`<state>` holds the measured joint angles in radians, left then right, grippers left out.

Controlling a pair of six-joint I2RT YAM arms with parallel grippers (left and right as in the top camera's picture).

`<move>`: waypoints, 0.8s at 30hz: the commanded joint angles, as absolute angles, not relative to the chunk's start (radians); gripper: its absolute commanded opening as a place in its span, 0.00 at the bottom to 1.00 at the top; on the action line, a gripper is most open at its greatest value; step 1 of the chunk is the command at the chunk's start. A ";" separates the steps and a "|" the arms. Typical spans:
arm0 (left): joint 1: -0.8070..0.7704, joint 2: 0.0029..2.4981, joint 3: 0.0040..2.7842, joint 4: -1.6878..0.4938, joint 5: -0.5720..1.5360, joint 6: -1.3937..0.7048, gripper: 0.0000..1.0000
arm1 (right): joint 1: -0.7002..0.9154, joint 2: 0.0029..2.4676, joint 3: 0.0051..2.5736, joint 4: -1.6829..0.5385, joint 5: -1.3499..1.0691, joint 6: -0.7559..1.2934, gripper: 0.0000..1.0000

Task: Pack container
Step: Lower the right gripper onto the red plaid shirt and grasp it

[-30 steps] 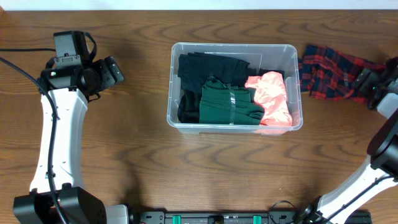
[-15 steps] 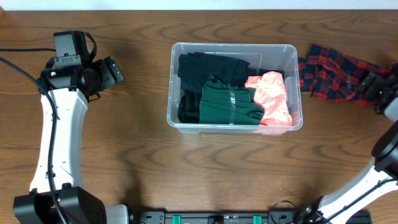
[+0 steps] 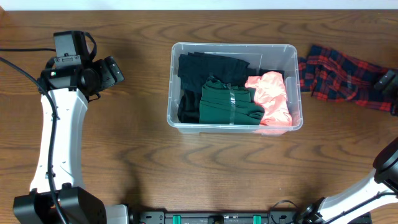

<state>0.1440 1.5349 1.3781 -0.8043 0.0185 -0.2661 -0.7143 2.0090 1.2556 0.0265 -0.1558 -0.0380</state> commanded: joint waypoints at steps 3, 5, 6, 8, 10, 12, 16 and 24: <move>0.147 1.528 1.382 -0.806 0.003 -0.268 0.98 | -0.740 2.016 1.260 0.008 -0.112 -0.041 0.99; 0.147 1.528 1.382 -0.806 0.004 -0.268 0.98 | -0.741 2.016 1.260 0.007 -0.113 -0.041 0.99; 0.147 1.528 1.382 -0.806 0.004 -0.268 0.98 | -0.741 2.016 1.260 0.007 -0.113 -0.042 0.99; 0.147 1.528 1.382 -0.806 0.003 -0.268 0.98 | -0.741 2.017 1.260 0.006 -0.112 -0.042 0.99; 0.147 1.528 1.382 -0.806 0.003 -0.268 0.98 | -0.743 2.021 1.260 0.006 -0.113 -0.042 0.99; 0.147 1.528 1.382 -0.806 0.003 -0.268 0.98 | -0.742 2.033 1.260 0.007 -0.122 -0.042 0.99; 0.147 1.528 1.382 -0.806 0.003 -0.268 0.98 | -0.735 2.083 1.260 0.012 -0.155 -0.042 0.99; 0.147 1.528 1.382 -0.806 0.003 -0.268 0.98 | -0.741 2.180 1.260 0.033 -0.234 -0.051 0.99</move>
<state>0.1440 1.5349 1.3781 -0.8040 0.0185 -0.2661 -0.7399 2.1345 1.2613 0.0463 -0.1802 -0.0341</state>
